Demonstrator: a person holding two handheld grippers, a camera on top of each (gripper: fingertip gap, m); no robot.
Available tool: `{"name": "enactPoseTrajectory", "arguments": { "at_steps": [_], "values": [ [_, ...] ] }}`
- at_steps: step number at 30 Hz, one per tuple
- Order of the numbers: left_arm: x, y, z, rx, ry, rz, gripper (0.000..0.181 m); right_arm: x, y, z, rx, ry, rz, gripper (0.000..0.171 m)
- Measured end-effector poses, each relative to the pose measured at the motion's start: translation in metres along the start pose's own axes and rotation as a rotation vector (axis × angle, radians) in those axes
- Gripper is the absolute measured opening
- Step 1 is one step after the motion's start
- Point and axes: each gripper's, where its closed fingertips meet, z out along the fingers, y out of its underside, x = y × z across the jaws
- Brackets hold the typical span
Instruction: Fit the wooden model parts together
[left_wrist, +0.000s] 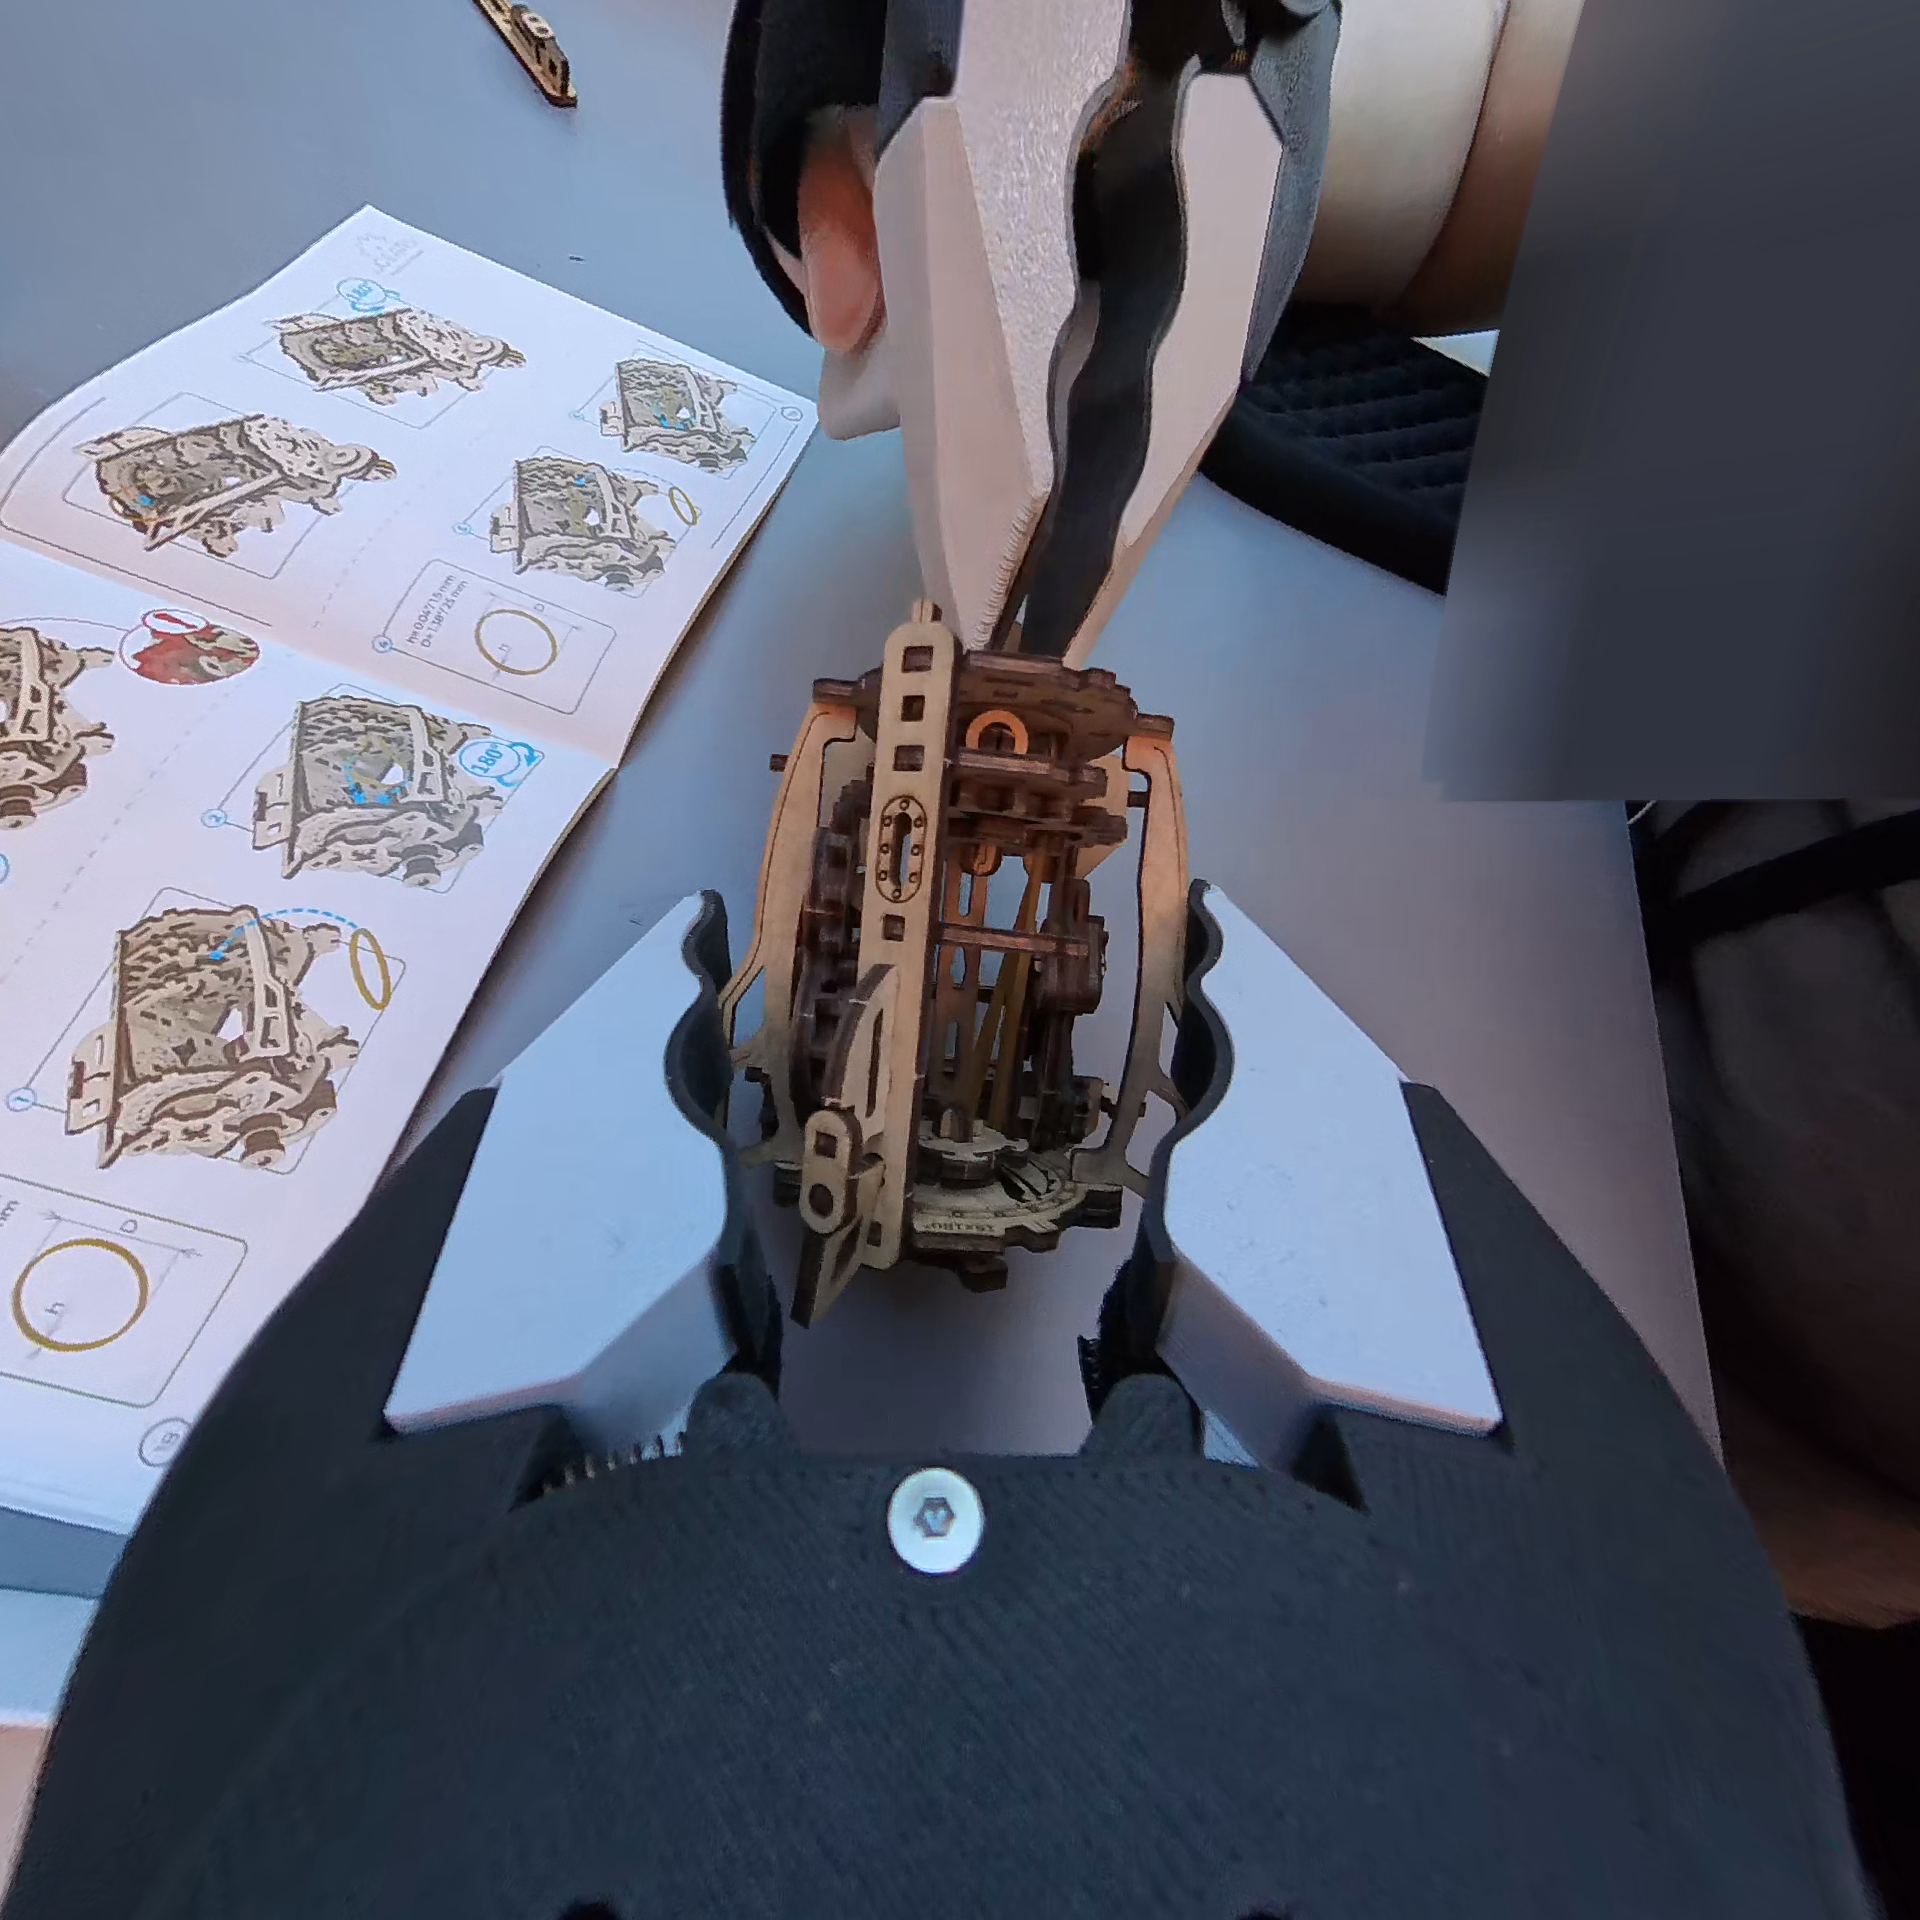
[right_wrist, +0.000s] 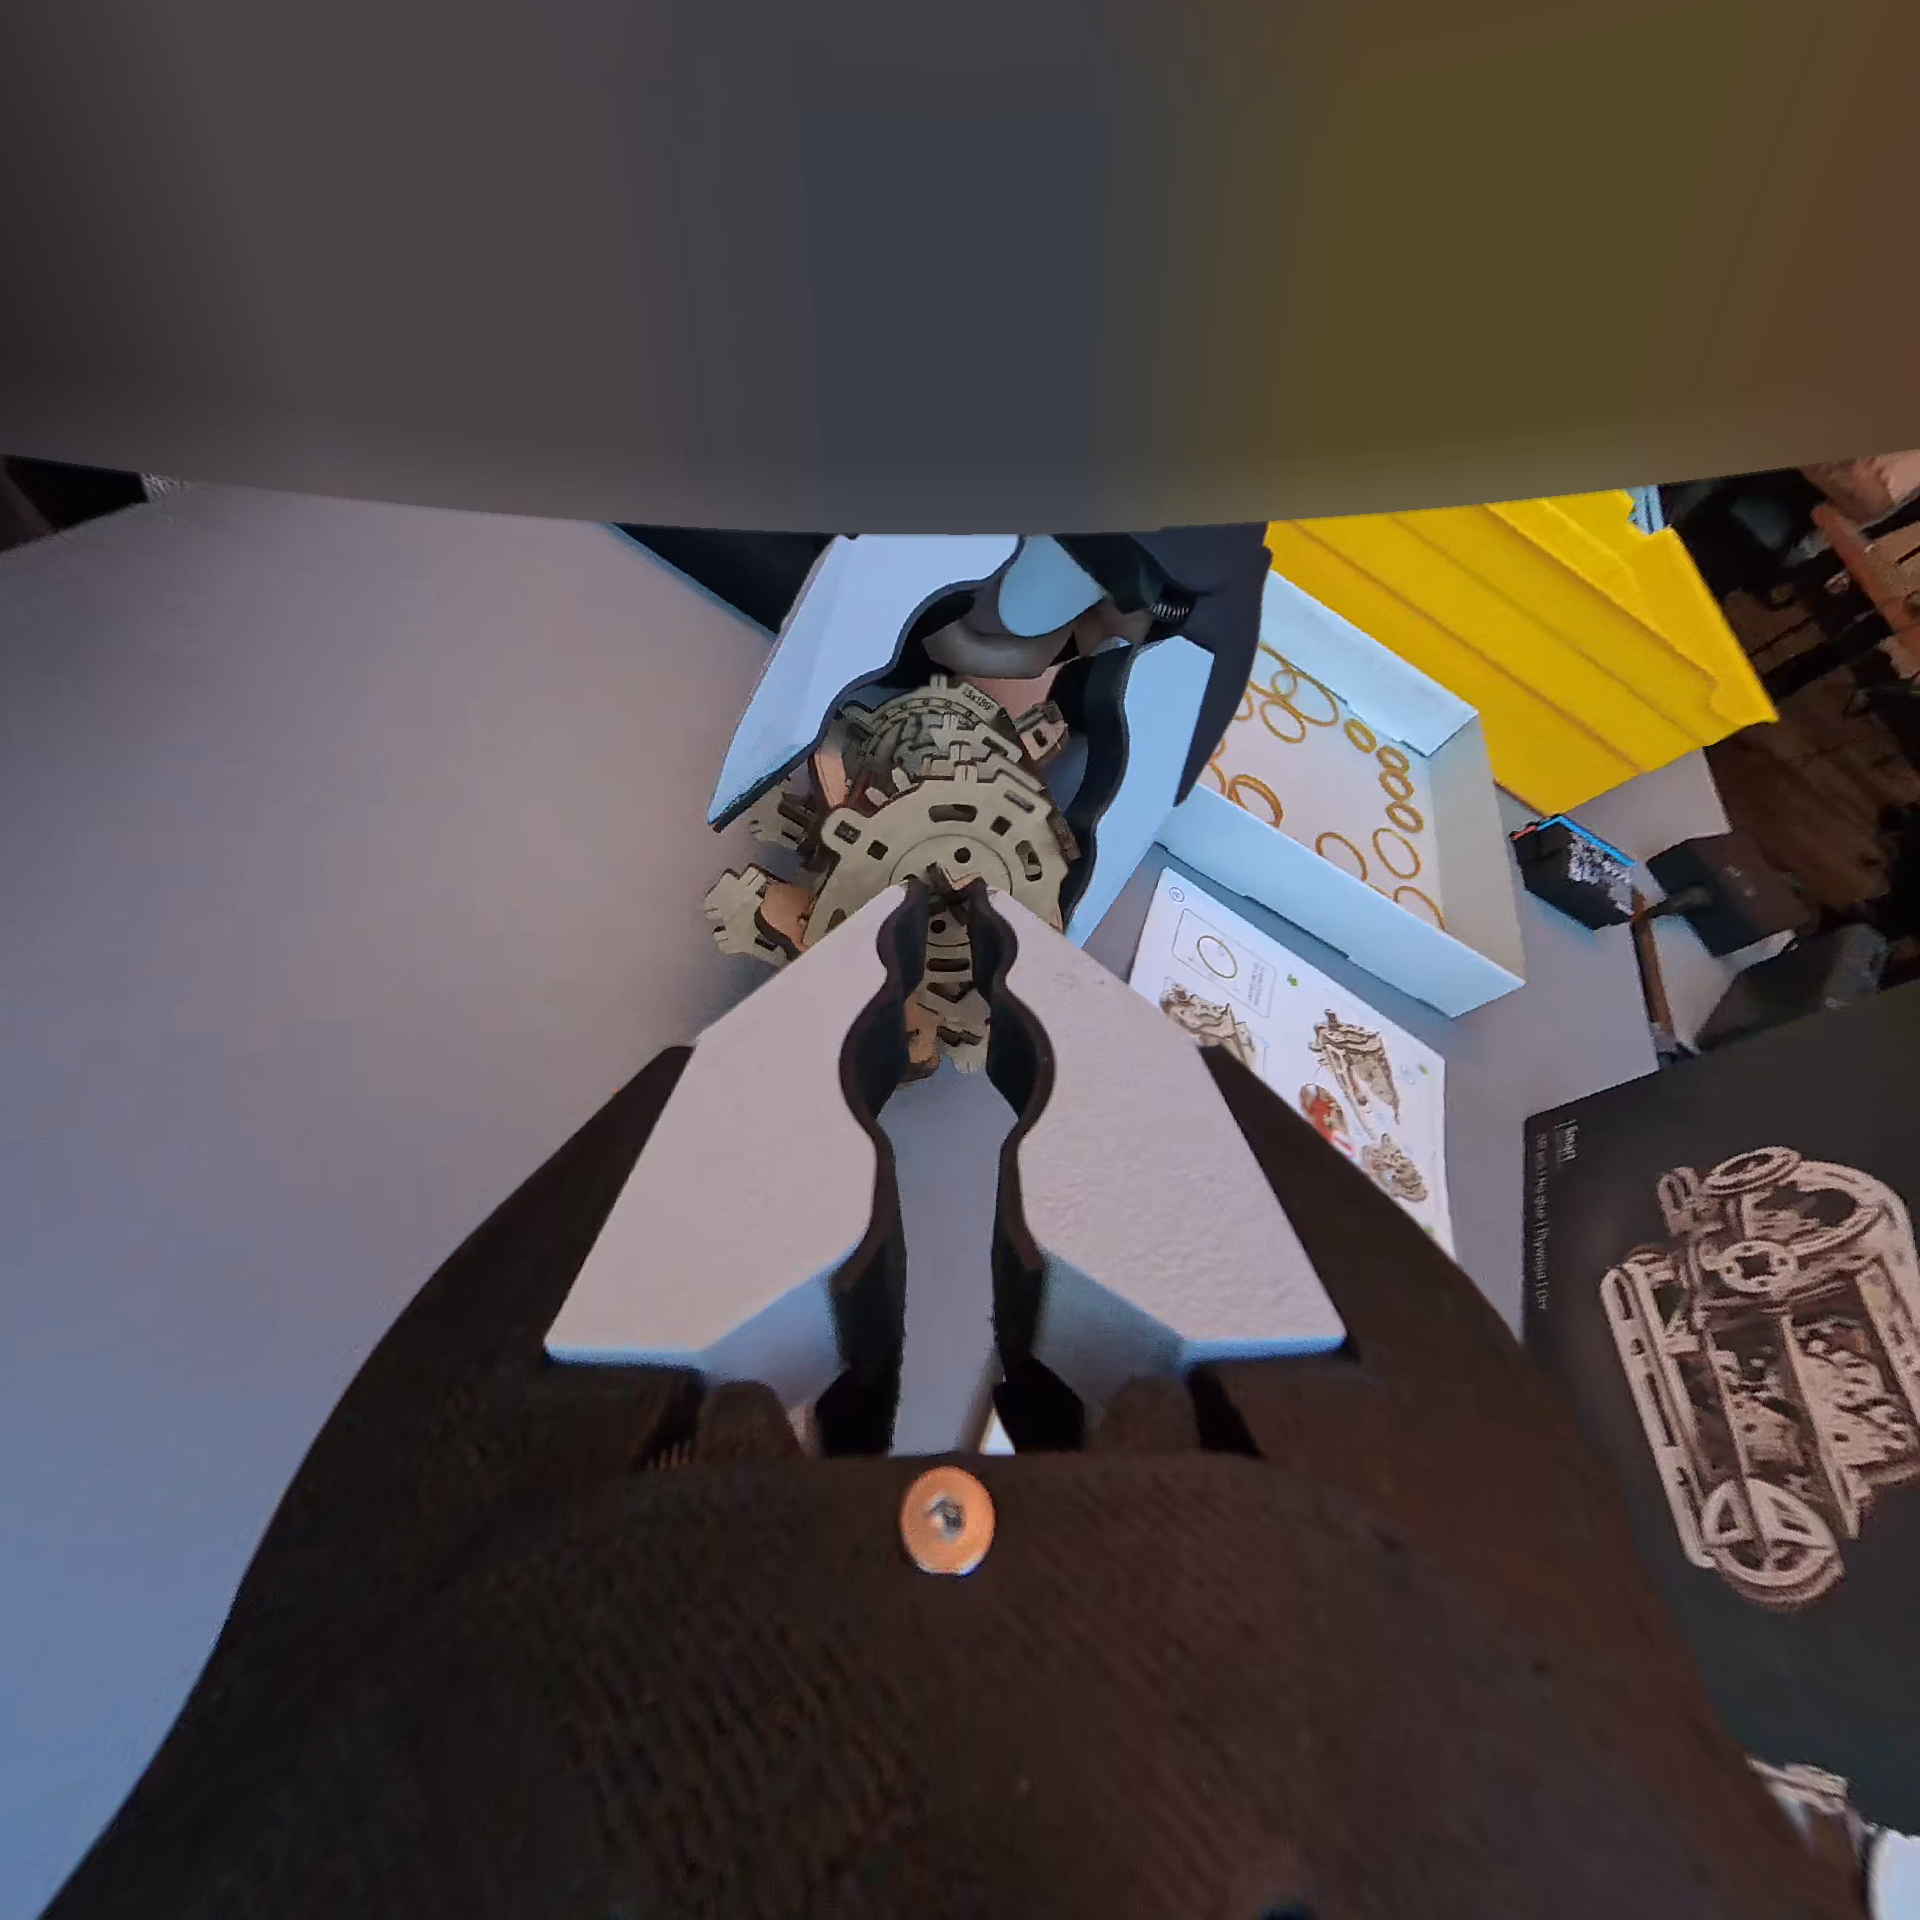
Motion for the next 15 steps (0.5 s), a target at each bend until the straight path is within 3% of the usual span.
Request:
{"name": "enactPoseTrajectory", "arguments": {
  "at_steps": [13, 15],
  "values": [
    [0.0097, 0.0001, 0.0067, -0.025, 0.101, 0.017, 0.087, -0.0081, 0.0017, -0.0021, -0.026, 0.032, -0.302, 0.0],
    [0.0088, -0.0007, 0.0072, -0.018, 0.102, 0.018, 0.088, -0.0047, 0.0011, -0.0012, -0.024, 0.04, -0.227, 0.0]
  ]
}}
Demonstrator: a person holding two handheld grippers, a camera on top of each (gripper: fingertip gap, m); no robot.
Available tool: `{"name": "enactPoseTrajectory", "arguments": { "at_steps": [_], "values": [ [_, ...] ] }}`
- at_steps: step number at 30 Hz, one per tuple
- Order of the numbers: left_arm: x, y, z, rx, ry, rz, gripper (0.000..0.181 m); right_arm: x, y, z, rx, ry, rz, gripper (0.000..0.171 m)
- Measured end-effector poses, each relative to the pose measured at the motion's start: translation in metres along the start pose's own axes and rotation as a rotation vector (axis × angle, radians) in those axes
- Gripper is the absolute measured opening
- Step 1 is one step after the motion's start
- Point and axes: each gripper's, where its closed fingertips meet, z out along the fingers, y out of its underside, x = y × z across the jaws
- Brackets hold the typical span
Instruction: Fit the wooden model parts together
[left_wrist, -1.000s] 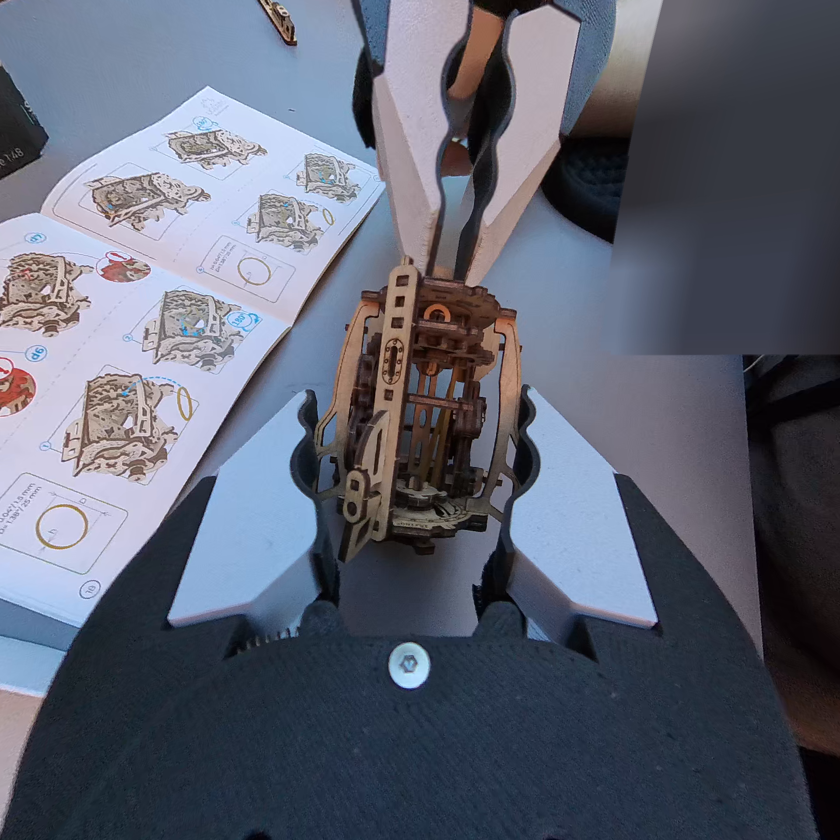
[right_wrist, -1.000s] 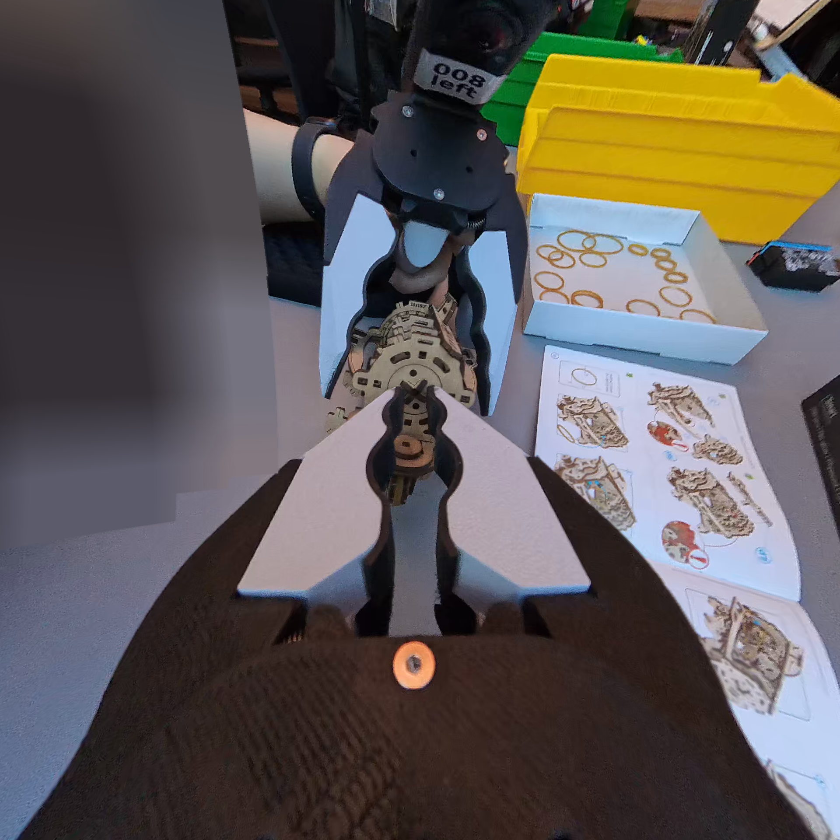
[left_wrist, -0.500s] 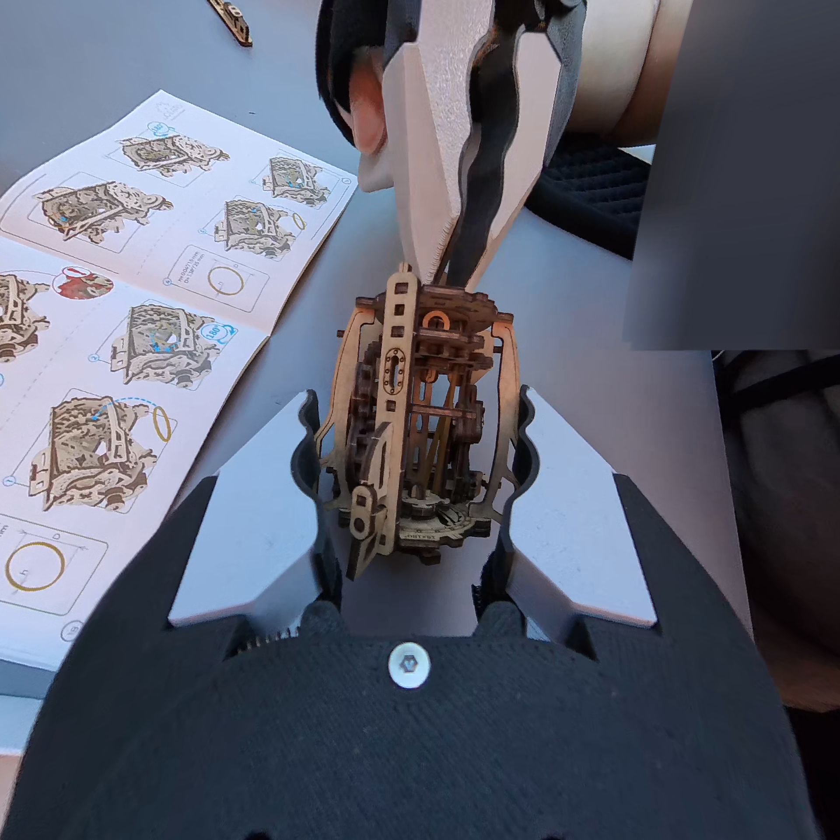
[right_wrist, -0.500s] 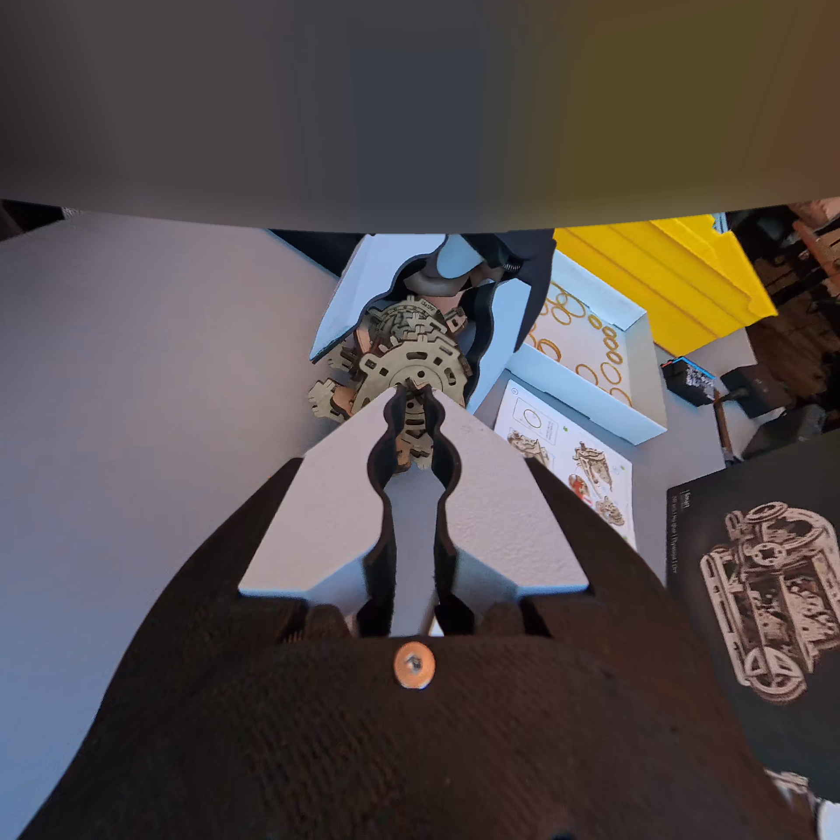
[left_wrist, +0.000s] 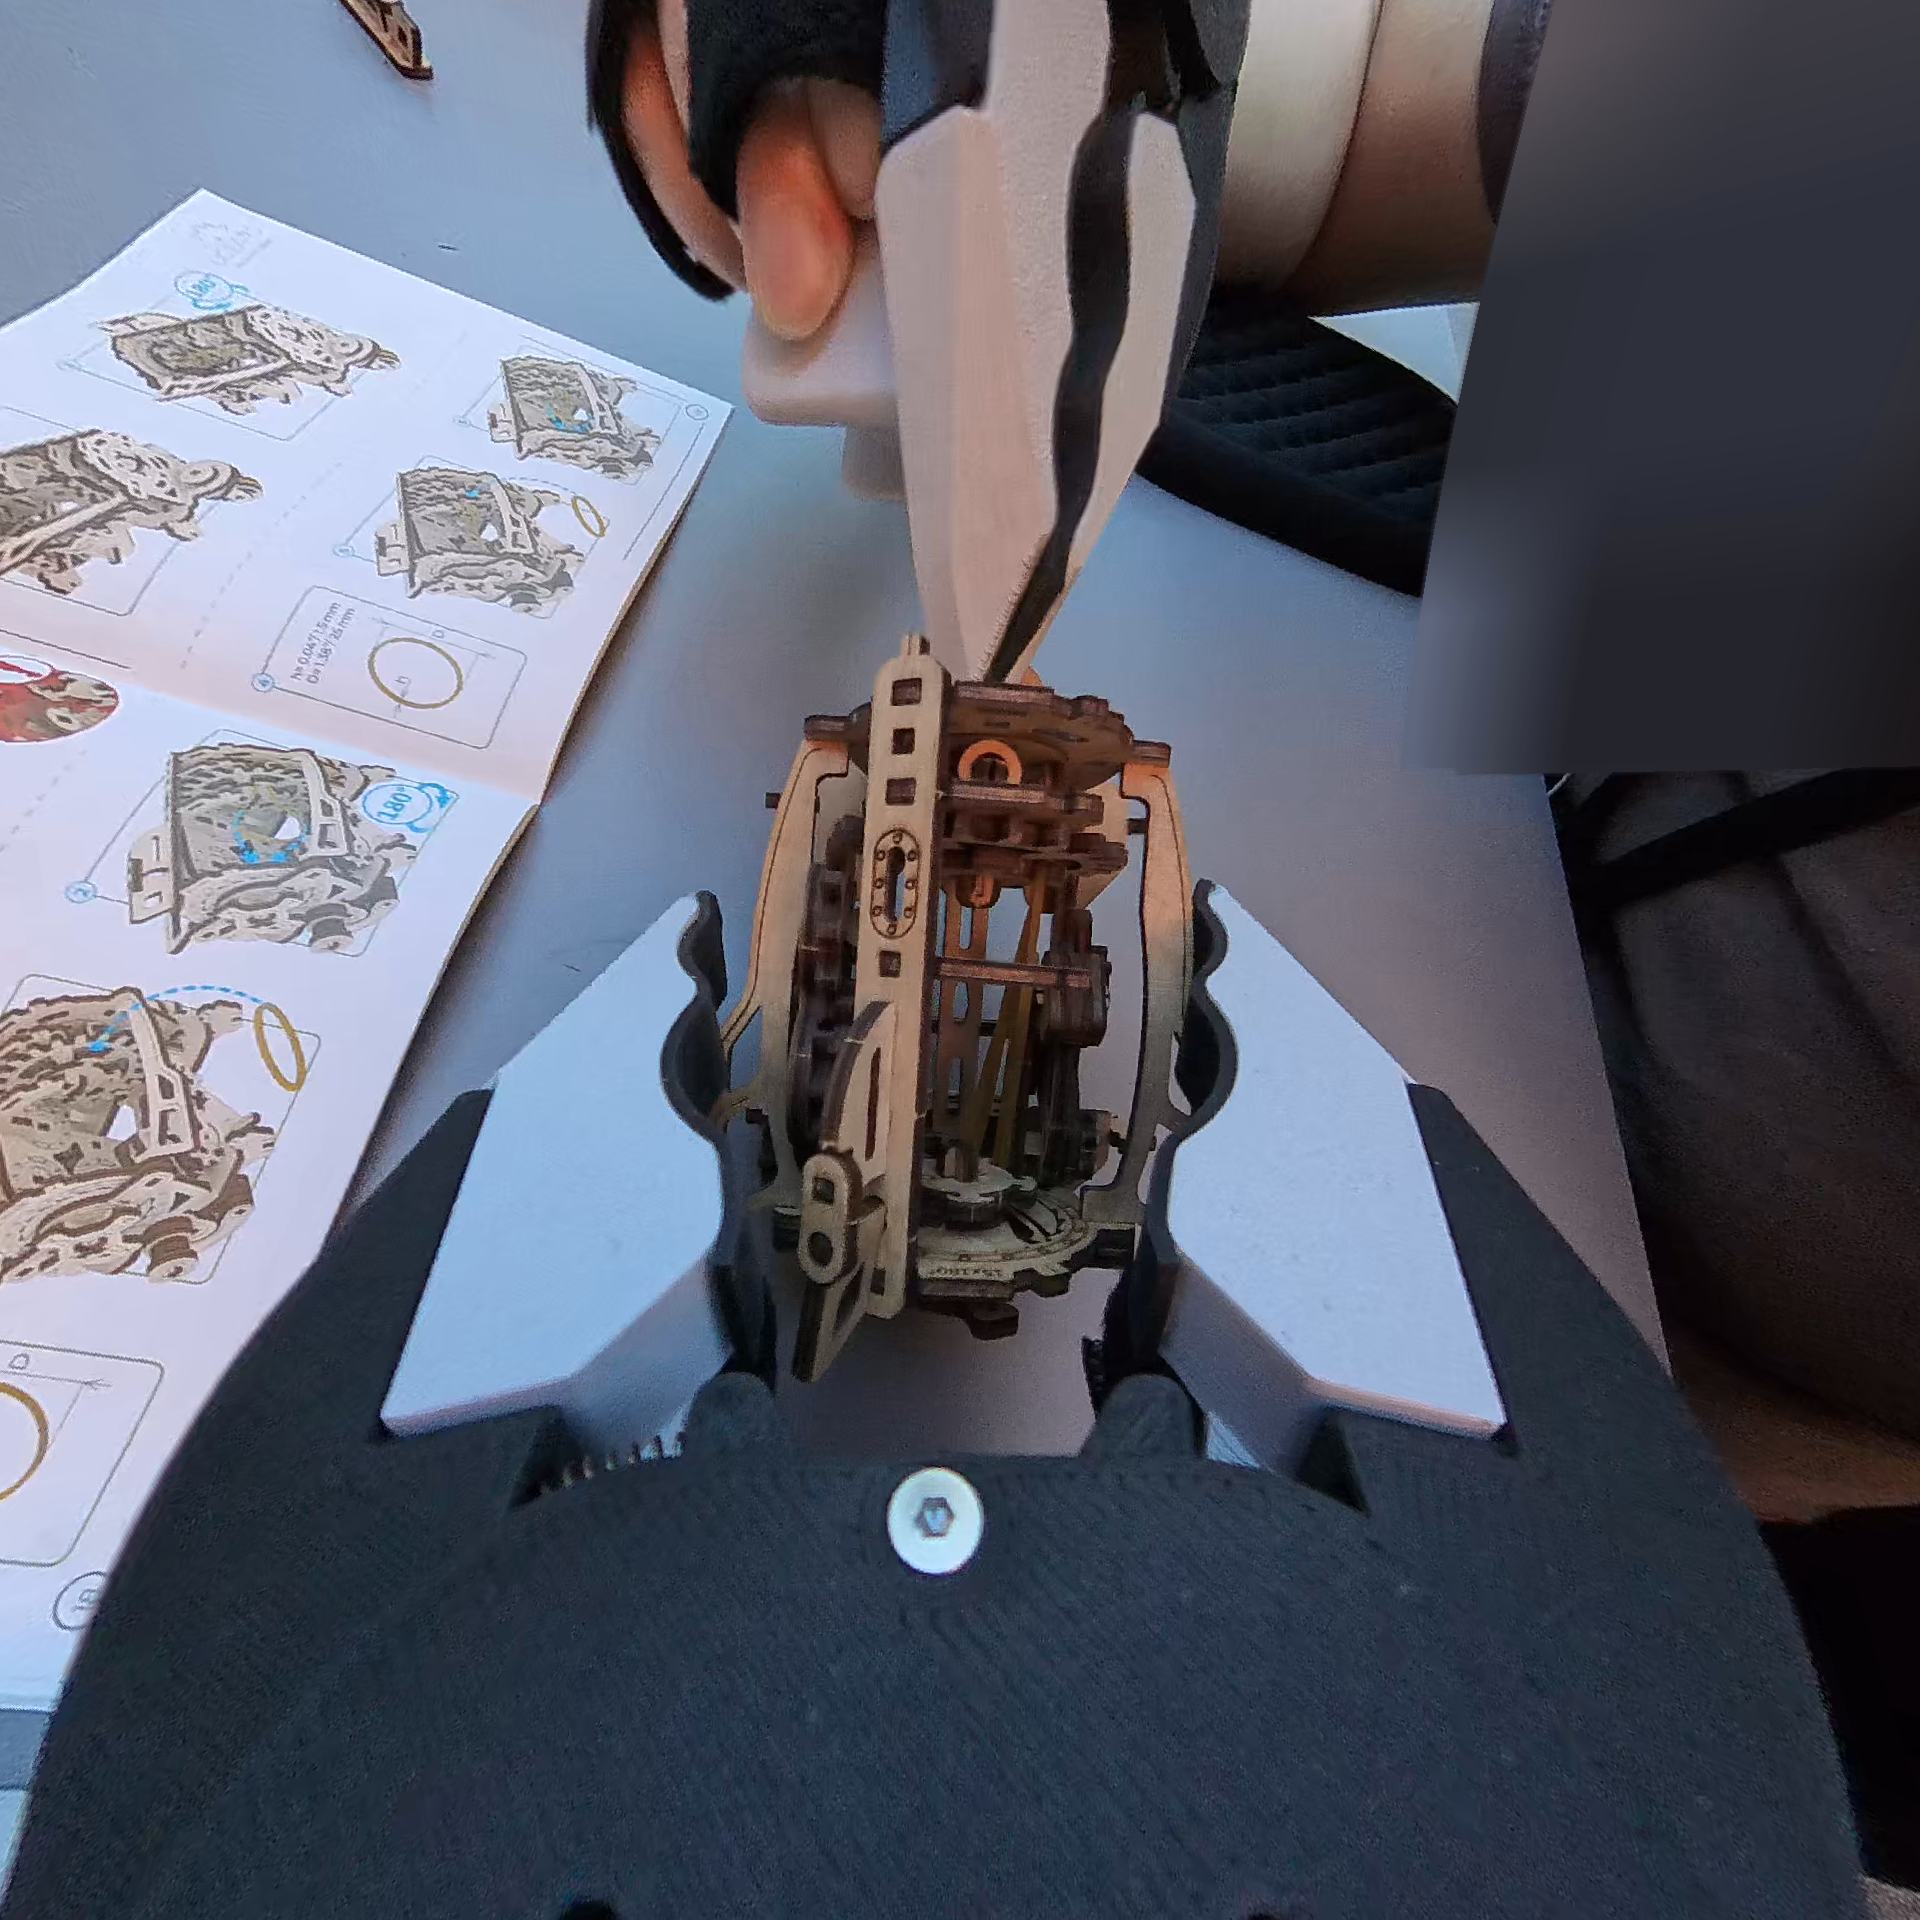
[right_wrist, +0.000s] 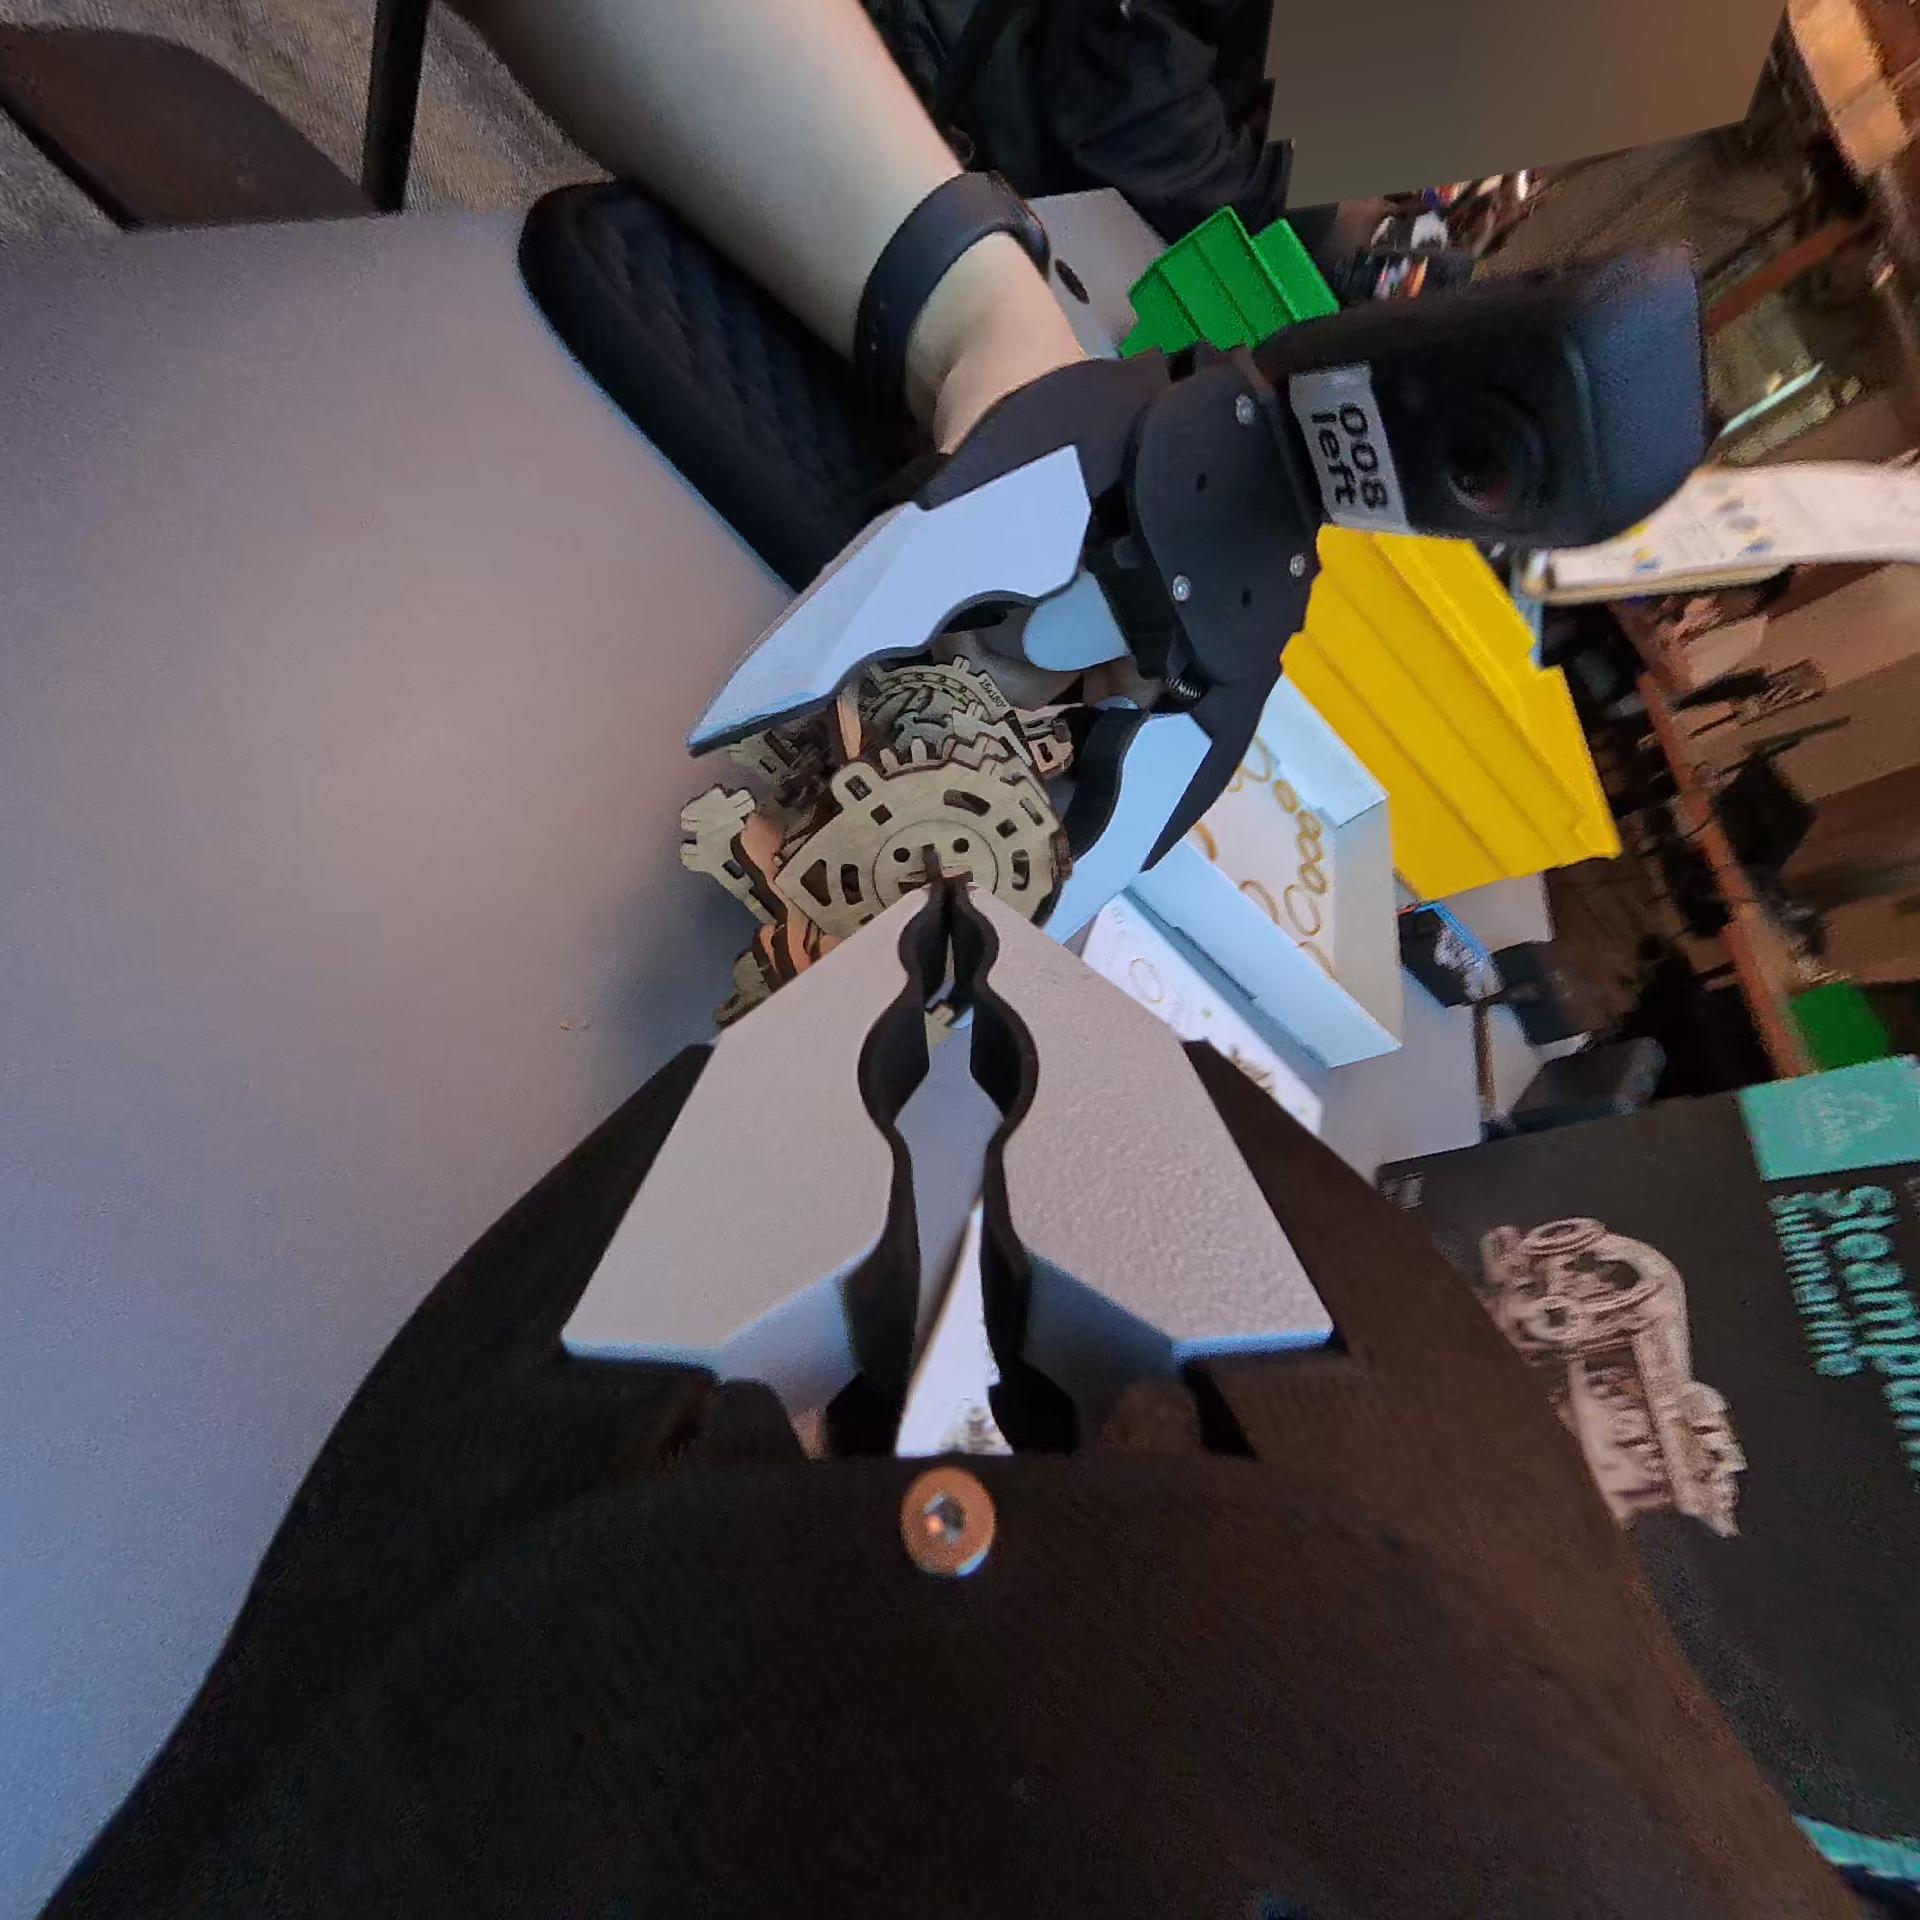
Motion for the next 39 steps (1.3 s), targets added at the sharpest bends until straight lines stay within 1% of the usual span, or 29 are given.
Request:
{"name": "enactPoseTrajectory", "arguments": {
  "at_steps": [2, 5, 7, 8, 10, 11, 13, 14, 15, 16, 17, 18, 20, 23, 25, 27, 29, 33, 35, 39],
  "values": [
    [0.0, -0.002, 0.0, 0.015, -0.005, 0.005, 0.087, 0.001, -0.001, -0.003, 0.02, -0.049, 0.164, 0.0],
    [-0.002, -0.004, -0.001, 0.025, -0.017, 0.001, 0.085, 0.022, 0.013, -0.011, -0.013, -0.012, 0.475, 0.014],
    [-0.001, -0.004, 0.0, 0.027, -0.017, -0.006, 0.085, 0.031, 0.022, -0.018, -0.02, -0.011, 0.746, 0.023],
    [-0.001, -0.004, 0.001, 0.026, -0.022, -0.004, 0.085, 0.03, 0.022, -0.02, -0.011, -0.039, 0.886, 0.027],
    [-0.001, -0.005, 0.001, 0.019, -0.038, 0.003, 0.085, 0.022, 0.022, -0.024, 0.008, -0.114, 1.156, 0.028],
    [-0.001, -0.005, 0.002, 0.016, -0.046, 0.008, 0.085, 0.016, 0.02, -0.025, 0.023, -0.166, 1.265, 0.028],
    [0.0, -0.005, 0.003, 0.012, -0.06, 0.02, 0.085, 0.006, 0.016, -0.027, 0.07, -0.244, 1.413, 0.029],
    [0.0, -0.005, 0.003, 0.012, -0.065, 0.024, 0.085, 0.001, 0.019, -0.026, 0.06, -0.264, 1.456, 0.033],
    [0.0, -0.005, 0.003, 0.013, -0.068, 0.027, 0.085, -0.005, 0.023, -0.025, 0.036, -0.267, 1.464, 0.042],
    [0.0, -0.005, 0.002, 0.016, -0.069, 0.025, 0.085, -0.011, 0.029, -0.023, 0.003, -0.268, 1.456, 0.046],
    [0.0, -0.005, 0.002, 0.021, -0.069, 0.022, 0.085, -0.016, 0.032, -0.022, -0.018, -0.281, 1.455, 0.044],
    [-0.001, -0.005, 0.001, 0.025, -0.069, 0.02, 0.085, -0.019, 0.031, -0.021, -0.019, -0.301, 1.461, 0.037],
    [-0.001, -0.005, 0.001, 0.029, -0.079, 0.016, 0.085, -0.02, 0.02, -0.02, 0.042, -0.37, 1.531, 0.018],
    [-0.001, -0.005, 0.002, 0.027, -0.126, 0.027, 0.085, -0.009, 0.014, -0.02, 0.135, -0.408, 1.696, 0.018],
    [-0.002, -0.005, 0.002, 0.03, -0.165, 0.029, 0.085, -0.011, 0.017, -0.018, 0.127, -0.433, 1.772, 0.022],
    [-0.002, -0.005, 0.002, 0.032, -0.19, 0.037, 0.086, -0.013, 0.024, -0.015, 0.088, -0.416, 1.829, 0.025],
    [-0.002, -0.006, 0.003, 0.028, -0.209, 0.035, 0.086, -0.015, 0.028, -0.013, 0.057, -0.425, 1.859, 0.024],
    [-0.002, -0.006, 0.005, 0.023, -0.229, 0.044, 0.086, -0.016, 0.023, -0.011, 0.077, -0.459, 1.885, 0.02],
    [-0.003, -0.005, 0.006, 0.013, -0.233, 0.045, 0.087, -0.021, 0.025, -0.008, 0.054, -0.452, 1.842, 0.017],
    [-0.005, -0.002, 0.007, 0.006, -0.236, 0.038, 0.088, -0.013, 0.027, -0.007, 0.126, -0.4, 1.749, 0.009]
  ]
}}
